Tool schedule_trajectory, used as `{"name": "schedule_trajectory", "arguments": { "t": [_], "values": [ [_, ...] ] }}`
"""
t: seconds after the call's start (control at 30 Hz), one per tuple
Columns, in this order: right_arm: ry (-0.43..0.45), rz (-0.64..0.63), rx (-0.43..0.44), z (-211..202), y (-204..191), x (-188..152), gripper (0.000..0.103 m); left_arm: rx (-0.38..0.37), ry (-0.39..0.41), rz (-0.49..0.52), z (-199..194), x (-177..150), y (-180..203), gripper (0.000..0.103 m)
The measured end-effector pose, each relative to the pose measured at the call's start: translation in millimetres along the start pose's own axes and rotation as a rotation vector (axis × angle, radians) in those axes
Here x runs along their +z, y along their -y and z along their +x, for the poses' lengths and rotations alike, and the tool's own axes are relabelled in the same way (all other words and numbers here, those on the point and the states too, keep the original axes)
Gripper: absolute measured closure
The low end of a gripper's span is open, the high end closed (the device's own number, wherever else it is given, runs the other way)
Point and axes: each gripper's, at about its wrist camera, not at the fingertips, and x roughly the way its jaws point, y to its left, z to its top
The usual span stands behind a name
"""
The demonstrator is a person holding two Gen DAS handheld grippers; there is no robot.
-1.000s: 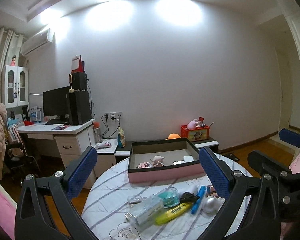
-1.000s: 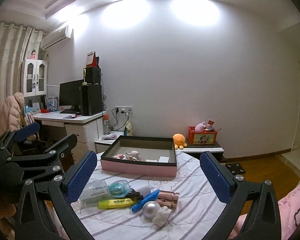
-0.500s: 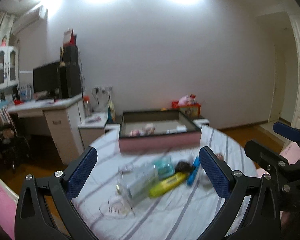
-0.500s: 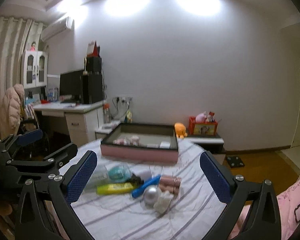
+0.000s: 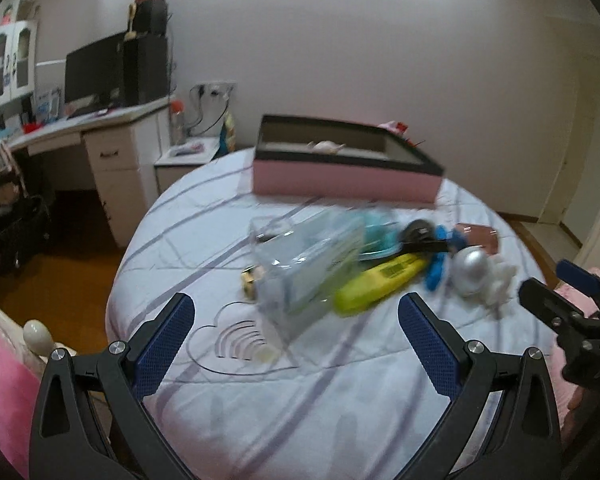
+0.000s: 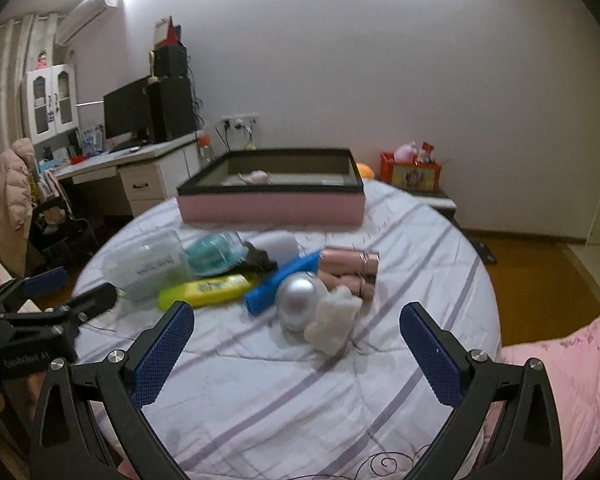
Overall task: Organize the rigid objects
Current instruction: 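Grasp the clear dental floss box with the left tool while the right tool grasps the white astronaut toy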
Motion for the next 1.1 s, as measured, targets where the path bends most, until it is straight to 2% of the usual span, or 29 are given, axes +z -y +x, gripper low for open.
{"name": "schedule_trajectory", "arguments": {
  "t": [0.07, 0.27, 0.53, 0.57, 0.6, 0.63, 0.67, 0.7, 0.83, 0.9, 1.1],
  "values": [
    [-0.021, 0.012, -0.007, 8, 5, -3, 0.000, 0.016, -0.016, -0.007, 9, 1, -8, 0.000],
    [-0.085, 0.039, -0.022, 32, 15, -10, 0.000, -0.022, -0.052, -0.031, 38, 11, -22, 0.000],
    [-0.129, 0.066, -0.037, 51, 28, -10, 0.000, -0.065, -0.056, 0.025, 63, 24, -11, 0.001],
    [-0.132, 0.069, -0.038, 53, 28, -9, 0.000, -0.062, -0.054, 0.035, 64, 25, -9, 0.005],
    [-0.136, 0.070, -0.039, 54, 29, -9, 0.000, -0.061, -0.054, 0.050, 65, 25, -6, 0.015],
    [-0.136, 0.071, -0.041, 55, 29, -8, 0.000, -0.071, -0.054, 0.057, 65, 25, -5, 0.022],
    [-0.136, 0.072, -0.042, 55, 29, -8, 0.000, -0.095, -0.045, 0.053, 63, 26, -4, 0.036],
    [-0.136, 0.072, -0.041, 55, 29, -8, 0.000, -0.108, -0.048, 0.050, 61, 26, -2, 0.040],
    [-0.141, 0.082, -0.035, 58, 32, -8, 0.000, -0.099, -0.045, 0.078, 57, 25, 4, 0.045],
    [-0.142, 0.086, -0.033, 58, 33, -8, 0.000, -0.113, -0.052, 0.086, 53, 24, 7, 0.051],
    [-0.164, 0.103, -0.019, 66, 38, -9, 0.000, -0.146, -0.105, 0.142, 62, 14, 25, 0.053]
  ]
}}
